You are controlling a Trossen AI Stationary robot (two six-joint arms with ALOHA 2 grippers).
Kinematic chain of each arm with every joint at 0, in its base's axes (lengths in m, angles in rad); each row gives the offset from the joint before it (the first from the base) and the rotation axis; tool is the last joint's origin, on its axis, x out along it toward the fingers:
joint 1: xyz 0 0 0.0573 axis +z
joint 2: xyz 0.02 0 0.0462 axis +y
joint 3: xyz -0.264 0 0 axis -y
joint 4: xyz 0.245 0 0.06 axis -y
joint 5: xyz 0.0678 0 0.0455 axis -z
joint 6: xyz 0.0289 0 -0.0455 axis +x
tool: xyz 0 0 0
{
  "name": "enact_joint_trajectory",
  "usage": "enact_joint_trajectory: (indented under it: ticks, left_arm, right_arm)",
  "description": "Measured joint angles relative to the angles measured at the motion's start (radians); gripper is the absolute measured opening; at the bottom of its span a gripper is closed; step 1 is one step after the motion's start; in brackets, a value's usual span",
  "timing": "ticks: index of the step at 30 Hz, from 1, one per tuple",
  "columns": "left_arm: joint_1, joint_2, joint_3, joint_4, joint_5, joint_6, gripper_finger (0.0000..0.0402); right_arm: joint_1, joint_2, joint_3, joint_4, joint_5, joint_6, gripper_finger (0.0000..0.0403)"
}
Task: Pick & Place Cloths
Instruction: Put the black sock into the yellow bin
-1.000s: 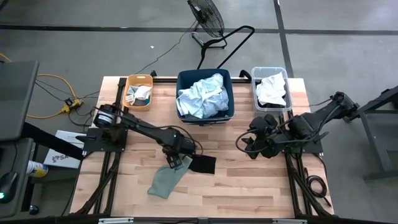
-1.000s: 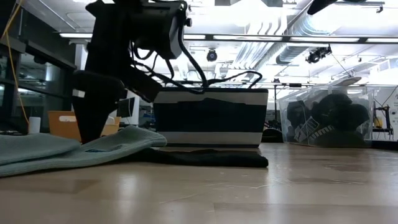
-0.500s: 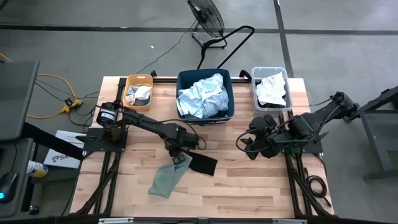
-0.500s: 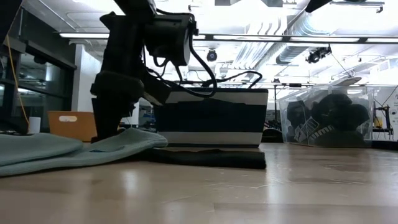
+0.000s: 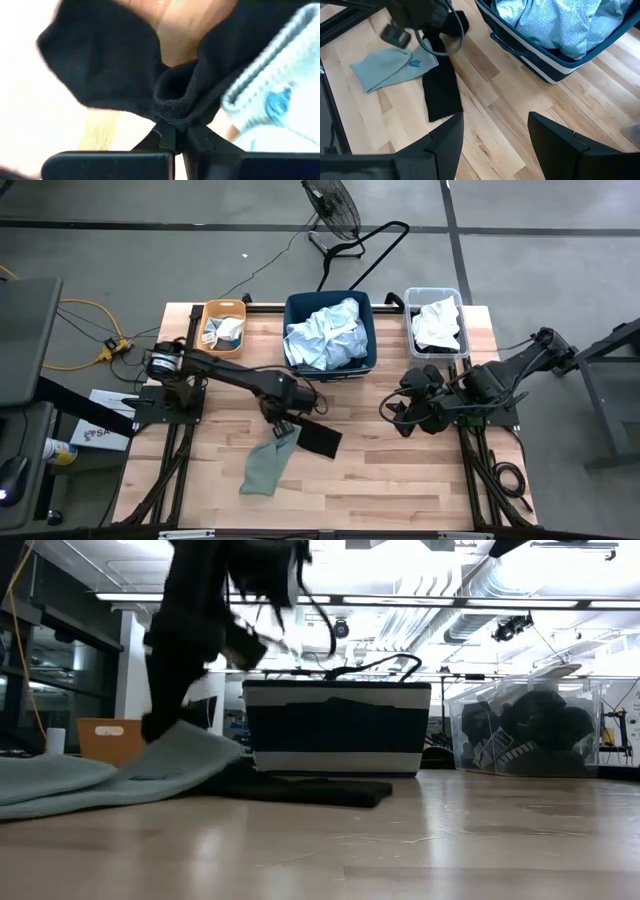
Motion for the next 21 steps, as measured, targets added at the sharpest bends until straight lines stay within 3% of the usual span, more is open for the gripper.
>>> enact_joint_trajectory:
  ticks: [10, 21]
  left_arm:
    - [-0.028, -0.166, 0.188, -0.125, -0.012, -0.009, 0.0001]
    - [-0.038, -0.246, 0.39, -0.445, -0.248, -0.135, 0.0]
  right_arm:
    - [0.0, 0.0, 0.0, 0.005, 0.004, -0.005, 0.0213]
    - [0.0, 0.0, 0.0, 0.004, 0.018, -0.009, 0.0213]
